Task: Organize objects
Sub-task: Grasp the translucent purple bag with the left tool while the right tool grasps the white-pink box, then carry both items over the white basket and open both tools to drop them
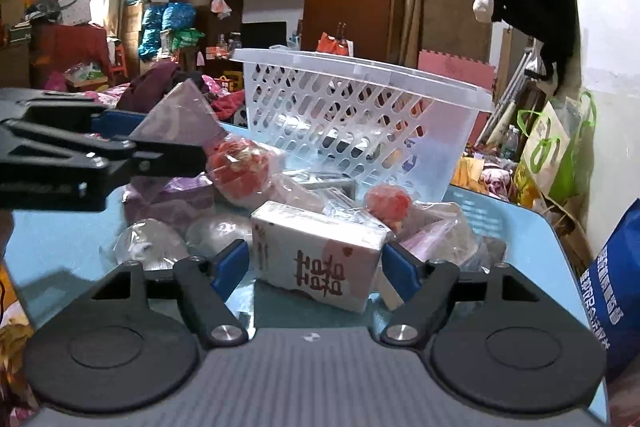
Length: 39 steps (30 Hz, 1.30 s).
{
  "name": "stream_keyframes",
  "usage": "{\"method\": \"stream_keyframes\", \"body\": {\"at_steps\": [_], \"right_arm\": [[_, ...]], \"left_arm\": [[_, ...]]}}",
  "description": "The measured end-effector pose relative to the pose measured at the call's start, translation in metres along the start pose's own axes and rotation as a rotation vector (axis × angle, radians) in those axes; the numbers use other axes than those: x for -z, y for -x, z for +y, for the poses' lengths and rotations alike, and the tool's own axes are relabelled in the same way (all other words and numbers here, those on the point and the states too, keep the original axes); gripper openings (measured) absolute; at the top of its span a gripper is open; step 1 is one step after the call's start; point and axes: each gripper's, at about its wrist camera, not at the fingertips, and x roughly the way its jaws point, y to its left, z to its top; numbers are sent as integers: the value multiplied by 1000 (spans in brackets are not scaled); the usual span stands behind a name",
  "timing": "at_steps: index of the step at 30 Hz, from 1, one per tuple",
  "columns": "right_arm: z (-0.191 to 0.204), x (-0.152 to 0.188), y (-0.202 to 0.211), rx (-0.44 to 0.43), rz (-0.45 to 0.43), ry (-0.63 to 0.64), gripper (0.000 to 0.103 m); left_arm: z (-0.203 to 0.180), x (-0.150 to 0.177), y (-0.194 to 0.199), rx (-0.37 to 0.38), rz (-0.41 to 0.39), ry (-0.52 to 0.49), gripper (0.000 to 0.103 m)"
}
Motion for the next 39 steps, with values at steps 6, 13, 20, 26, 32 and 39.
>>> {"method": "stream_keyframes", "body": {"at_steps": [6,13,20,26,32,39], "right_arm": [[2,-3,-5,12,21,4,78],[-1,2,12,26,-46,-20,74],[-18,-7,39,31,-127,-54,74],[-43,-50,51,8,-210,-94,74],[-52,-115,20,28,-222,-32,74],[-72,-151,-45,-21,-122,-51,74]], "left_arm": [[0,1,2,15,-5,12,51],[6,3,7,14,-18,36,51],[18,-3,15,18,-48,77,50],[36,-40,12,43,-87,146,50],[46,-105,-29,19,-72,188,49],[85,-145,-113,-35,62,323,49]]}}
